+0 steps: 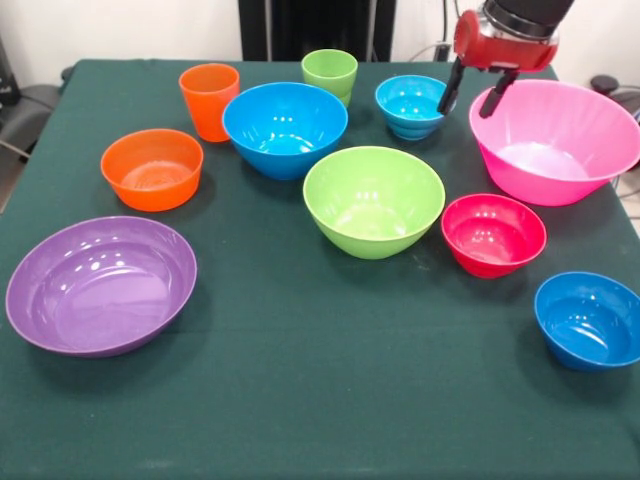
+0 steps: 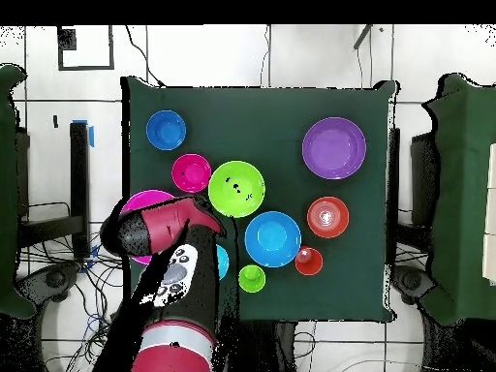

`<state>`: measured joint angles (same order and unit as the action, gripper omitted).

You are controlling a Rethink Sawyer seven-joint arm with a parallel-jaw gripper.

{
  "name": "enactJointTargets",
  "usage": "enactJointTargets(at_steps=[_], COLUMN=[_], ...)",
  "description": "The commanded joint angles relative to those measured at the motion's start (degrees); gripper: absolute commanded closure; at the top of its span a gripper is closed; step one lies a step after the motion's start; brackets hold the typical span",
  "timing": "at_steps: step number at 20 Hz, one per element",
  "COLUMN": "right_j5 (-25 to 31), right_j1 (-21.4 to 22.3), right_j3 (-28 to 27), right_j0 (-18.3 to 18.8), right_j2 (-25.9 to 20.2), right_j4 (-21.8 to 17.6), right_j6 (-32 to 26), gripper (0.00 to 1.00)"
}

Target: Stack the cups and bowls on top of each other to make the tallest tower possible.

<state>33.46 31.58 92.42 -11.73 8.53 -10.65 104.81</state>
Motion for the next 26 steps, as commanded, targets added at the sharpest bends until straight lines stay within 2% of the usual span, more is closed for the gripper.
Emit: enactJointTargets(at_steps=[1, 4, 11, 17, 26], right_j5=[-4.81, -5.82, -5.73, -5.74, -4.04], right_j1=[-5.86, -6.9, -6.07, -8.11, -6.63], right_j3=[-4.91, -5.41, -5.67, -8.35, -7.55], right_j0=[-1.82, -2.4, -2.89, -3.83, -3.16], right_j2=[-1.15, -0.53, -1.1, -1.34, -1.93], right_j4=[0.44, 0.58, 1.34, 1.81, 2.05], right_j6=[11.26, 11.47, 10.93, 11.12, 9.5], gripper=[0.0, 0.0, 0.0, 0.0, 0.0])
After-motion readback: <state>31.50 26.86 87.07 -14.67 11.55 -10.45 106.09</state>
